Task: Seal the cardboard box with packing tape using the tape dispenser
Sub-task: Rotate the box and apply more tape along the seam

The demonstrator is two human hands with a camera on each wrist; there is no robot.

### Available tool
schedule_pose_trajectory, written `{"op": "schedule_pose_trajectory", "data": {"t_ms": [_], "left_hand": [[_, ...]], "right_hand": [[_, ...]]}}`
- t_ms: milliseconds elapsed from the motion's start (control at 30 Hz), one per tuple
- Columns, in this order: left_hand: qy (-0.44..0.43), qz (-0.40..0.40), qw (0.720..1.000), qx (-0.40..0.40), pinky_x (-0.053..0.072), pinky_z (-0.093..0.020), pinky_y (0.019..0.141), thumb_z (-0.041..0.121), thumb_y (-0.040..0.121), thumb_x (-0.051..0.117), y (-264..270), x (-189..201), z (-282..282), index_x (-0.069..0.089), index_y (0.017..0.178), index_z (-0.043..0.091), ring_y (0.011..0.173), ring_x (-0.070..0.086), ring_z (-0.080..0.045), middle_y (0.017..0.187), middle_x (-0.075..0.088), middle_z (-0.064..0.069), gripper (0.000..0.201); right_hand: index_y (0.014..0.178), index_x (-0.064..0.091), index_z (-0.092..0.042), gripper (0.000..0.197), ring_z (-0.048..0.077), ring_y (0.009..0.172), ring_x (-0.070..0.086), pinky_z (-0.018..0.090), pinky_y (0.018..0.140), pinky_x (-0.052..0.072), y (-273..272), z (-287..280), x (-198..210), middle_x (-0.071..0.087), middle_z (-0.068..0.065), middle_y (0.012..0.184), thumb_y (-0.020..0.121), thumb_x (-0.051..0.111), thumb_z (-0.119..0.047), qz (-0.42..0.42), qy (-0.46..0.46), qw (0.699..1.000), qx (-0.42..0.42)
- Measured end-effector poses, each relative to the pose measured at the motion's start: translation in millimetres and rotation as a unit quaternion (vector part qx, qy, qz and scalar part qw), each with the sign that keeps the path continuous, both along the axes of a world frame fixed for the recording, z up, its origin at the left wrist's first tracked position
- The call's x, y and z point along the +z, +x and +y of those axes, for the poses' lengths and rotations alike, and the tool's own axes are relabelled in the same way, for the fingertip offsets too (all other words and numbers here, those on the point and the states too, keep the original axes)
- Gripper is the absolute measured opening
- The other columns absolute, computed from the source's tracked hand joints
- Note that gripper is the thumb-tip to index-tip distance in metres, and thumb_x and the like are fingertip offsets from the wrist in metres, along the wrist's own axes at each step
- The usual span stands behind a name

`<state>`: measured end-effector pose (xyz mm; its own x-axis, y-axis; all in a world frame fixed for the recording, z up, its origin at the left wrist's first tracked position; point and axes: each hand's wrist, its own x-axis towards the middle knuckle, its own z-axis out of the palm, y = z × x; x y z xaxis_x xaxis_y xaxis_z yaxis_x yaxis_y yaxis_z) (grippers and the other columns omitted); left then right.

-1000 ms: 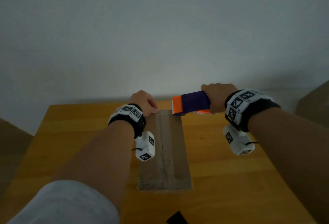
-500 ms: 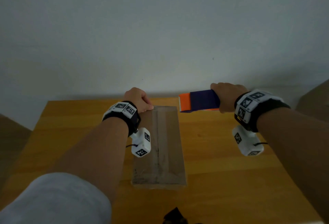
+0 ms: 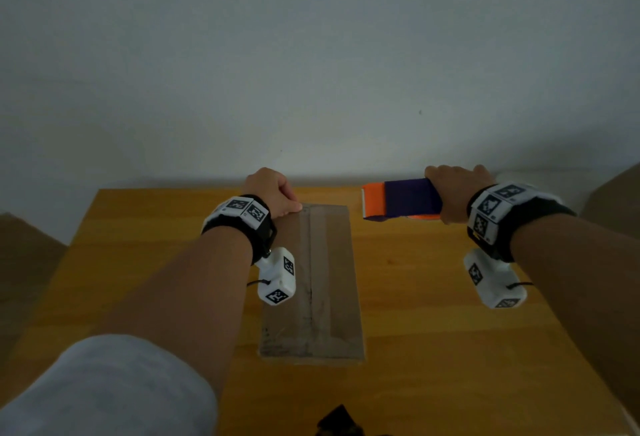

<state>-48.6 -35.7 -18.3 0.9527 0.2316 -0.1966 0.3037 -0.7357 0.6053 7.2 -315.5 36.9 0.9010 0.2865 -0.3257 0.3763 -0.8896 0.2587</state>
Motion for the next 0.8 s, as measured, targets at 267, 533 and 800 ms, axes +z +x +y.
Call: {"op": "schedule_pose_trajectory", "data": {"t_ms": [267, 533, 800], "left_hand": [[-0.002, 0.000, 1.000, 0.002, 0.056, -0.028, 0.072, 0.019, 0.071, 0.081, -1.9, 0.2, -1.3, 0.063, 0.056, 0.021, 0.057, 0.059, -0.006, 0.055, 0.061, 0.009, 0.024], [-0.004, -0.005, 1.000, -0.001, 0.058, -0.032, 0.076, 0.022, 0.070, 0.082, -2.7, -3.3, -1.6, 0.068, 0.062, 0.019, 0.069, 0.063, -0.012, 0.063, 0.065, 0.008, 0.017], [-0.006, 0.001, 1.000, -0.006, 0.059, -0.035, 0.079, 0.023, 0.070, 0.082, -1.7, -1.5, -0.7, 0.069, 0.063, 0.018, 0.070, 0.066, -0.014, 0.059, 0.063, 0.010, 0.015]], "right_hand": [[0.117, 0.047, -0.016, 0.041, 0.023, 0.105, 0.061, 0.042, 0.103, 0.033, -4.1, 19.5, -1.9, 0.061, 0.003, 0.109, 0.080, 0.064, -0.020, -0.017, -0.063, 0.998, 0.009], [0.111, 0.050, -0.021, 0.038, 0.022, 0.099, 0.062, 0.043, 0.105, 0.031, 1.1, 44.5, -0.7, 0.061, -0.001, 0.095, 0.080, 0.063, -0.039, -0.040, -0.083, 0.995, 0.034], [0.082, 0.061, -0.013, 0.016, 0.017, 0.059, 0.054, 0.021, 0.052, 0.039, 11.5, 63.3, 16.0, 0.062, 0.002, 0.073, 0.073, 0.060, -0.026, 0.023, -0.034, 0.998, 0.049]]}}
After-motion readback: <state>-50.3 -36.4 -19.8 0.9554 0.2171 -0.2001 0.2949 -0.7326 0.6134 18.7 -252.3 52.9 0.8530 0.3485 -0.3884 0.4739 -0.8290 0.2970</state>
